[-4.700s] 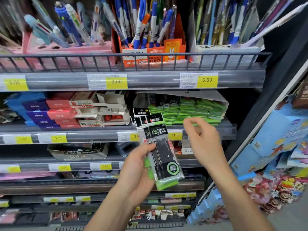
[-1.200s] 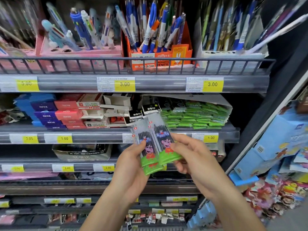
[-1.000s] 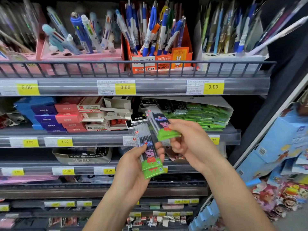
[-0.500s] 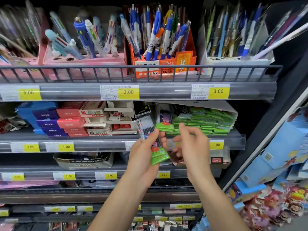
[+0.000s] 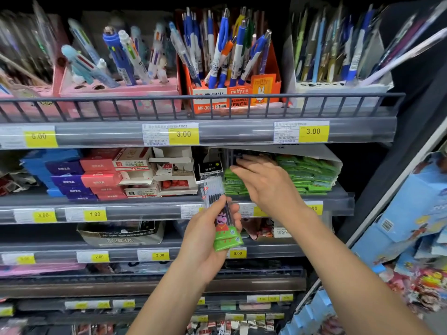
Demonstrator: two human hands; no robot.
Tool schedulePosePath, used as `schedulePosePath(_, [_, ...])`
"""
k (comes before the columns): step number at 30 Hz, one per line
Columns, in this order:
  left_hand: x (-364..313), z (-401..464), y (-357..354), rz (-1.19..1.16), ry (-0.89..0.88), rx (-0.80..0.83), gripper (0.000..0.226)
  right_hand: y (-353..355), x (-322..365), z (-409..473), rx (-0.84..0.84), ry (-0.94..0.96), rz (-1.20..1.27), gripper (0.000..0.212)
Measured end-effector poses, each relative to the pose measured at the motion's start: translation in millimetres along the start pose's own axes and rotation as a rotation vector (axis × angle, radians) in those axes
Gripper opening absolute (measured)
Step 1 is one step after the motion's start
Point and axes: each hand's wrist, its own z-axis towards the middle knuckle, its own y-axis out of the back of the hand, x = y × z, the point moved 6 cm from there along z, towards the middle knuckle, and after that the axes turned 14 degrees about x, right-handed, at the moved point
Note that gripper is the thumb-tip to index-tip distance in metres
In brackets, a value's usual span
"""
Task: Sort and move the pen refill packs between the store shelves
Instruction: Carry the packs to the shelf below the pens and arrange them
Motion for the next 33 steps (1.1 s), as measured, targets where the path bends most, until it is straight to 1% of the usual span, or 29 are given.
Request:
schedulePosePath(4, [6,-14,5,0.017,0.019,-0.013,0.026,-6,-7,7,0.007,-0.023,-0.019,0.029])
schedulePosePath(7, [6,-23,6,0.039,0.020,-0.006,0.028,-3,-11,0,-0.111,-0.120,-0.046,0.019])
schedulePosePath(9, [6,-26,4,0.046,0.019,0.003,0.029,-5,-12,-5,-0.167,-0.171,-0.076,0.017])
schedulePosePath(13, [5,-31,0,0.045,0.009,-0.002,0.033,-13,-12,-2,-0.141,-0.107,-0.047,0.015])
schedulePosePath(15, [6,-34,-2,0.036,-0.004,0.005,0.038,-11,-11,-2,-0.165,-0.083,-0.066,0.019])
schedulePosePath(17, [7,-37,-2,0.026,-0.020,0.017,0.044,-6,-12,-10,-0.233,-0.146,-0.109,0.024])
schedulePosePath(19, [8,-40,-3,0.018,-0.035,0.030,0.048,1,-18,-25,-0.345,-0.237,-0.132,0.023])
schedulePosePath(21, [8,-42,-5,0.022,-0.050,0.026,0.050,3,-27,-39,-0.390,-0.304,-0.130,0.020])
schedulePosePath(23, [10,-43,-9,0.017,-0.055,0.022,0.051,0,-35,-46,-0.343,-0.332,-0.126,0.018])
schedulePosePath(26, [14,-43,-18,0.015,-0.047,0.013,0.050,-1,-41,-47,-0.253,-0.319,-0.111,0.017])
schedulePosePath(29, [19,-43,-25,0.094,-0.046,0.009,0.049,9,-37,-46,-0.211,-0.333,-0.071,0.023])
schedulePosePath(31, [20,-42,-30,0.142,-0.050,0.011,0.048,21,-23,-54,-0.228,-0.368,0.014,0.030])
schedulePosePath(33, [22,-40,-35,0.174,-0.045,0.023,0.047,33,0,-72,-0.278,-0.396,0.210,0.033])
